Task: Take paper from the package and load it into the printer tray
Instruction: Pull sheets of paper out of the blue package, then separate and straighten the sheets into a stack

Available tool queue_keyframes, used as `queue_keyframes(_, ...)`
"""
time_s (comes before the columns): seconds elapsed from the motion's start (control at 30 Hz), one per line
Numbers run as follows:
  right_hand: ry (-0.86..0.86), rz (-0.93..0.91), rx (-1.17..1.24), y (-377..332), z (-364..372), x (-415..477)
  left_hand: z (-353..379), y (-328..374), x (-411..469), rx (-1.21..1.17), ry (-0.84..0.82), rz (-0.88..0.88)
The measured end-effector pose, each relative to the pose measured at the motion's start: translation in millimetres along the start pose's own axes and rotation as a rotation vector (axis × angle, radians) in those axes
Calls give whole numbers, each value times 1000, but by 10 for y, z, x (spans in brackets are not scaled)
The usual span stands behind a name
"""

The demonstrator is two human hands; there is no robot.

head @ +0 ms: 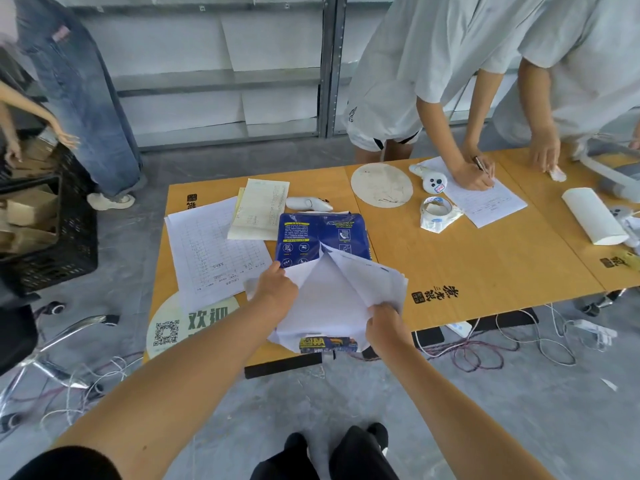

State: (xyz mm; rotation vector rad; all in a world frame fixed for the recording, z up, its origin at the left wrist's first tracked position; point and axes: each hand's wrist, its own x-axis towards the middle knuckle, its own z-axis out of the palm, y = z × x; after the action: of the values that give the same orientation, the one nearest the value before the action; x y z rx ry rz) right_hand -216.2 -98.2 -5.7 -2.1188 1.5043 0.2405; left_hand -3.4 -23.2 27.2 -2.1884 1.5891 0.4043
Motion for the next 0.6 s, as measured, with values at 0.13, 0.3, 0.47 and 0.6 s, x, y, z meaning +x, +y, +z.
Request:
queue_keyframes(0.13,1,66,-19,-23,23,-48,287,7,-137,-155,-153,-23)
queue_keyframes(0.3,24,242,326,-39,77,-7,617,97,-372,-551,47,-253)
queue_keyframes(0.47,80,371,573,-12,94,26,723,230,-474,-917,222,-513)
queue_keyframes(0.6,99,471,725,63,52,67,725,225,-414,-1347,193,-763)
